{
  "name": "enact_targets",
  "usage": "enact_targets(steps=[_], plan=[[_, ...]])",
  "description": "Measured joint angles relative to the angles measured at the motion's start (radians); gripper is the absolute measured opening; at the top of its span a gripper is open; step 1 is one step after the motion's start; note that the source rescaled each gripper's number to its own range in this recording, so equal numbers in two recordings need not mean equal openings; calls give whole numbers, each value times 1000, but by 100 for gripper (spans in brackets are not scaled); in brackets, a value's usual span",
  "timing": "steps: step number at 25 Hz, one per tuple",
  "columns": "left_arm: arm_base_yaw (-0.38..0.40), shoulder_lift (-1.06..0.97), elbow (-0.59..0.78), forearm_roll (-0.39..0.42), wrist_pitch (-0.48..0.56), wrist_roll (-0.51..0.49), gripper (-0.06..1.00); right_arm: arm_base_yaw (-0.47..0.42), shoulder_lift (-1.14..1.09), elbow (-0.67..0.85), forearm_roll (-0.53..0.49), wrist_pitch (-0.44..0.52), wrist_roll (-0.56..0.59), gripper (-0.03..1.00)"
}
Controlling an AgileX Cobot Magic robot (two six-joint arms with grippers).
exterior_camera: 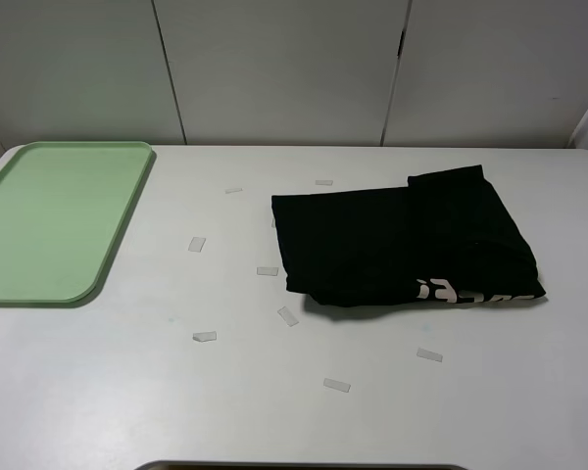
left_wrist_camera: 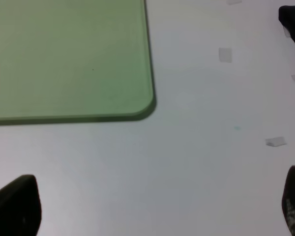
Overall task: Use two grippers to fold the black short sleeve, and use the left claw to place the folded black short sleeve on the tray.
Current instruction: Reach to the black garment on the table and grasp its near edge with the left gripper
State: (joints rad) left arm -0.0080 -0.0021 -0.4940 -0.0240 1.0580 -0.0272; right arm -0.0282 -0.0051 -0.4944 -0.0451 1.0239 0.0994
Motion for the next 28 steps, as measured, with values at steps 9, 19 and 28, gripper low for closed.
enact_targets(steps=[9, 19, 28], plan=[[0, 0, 0, 6, 0, 1, 98, 0, 0, 0, -1, 0, 0, 100], [0, 214, -129, 3, 1, -18, 100, 0, 0, 0, -1, 0, 0, 100], [0, 785, -323, -144, -103, 27, 100, 0, 0, 0, -1, 0, 0, 100]])
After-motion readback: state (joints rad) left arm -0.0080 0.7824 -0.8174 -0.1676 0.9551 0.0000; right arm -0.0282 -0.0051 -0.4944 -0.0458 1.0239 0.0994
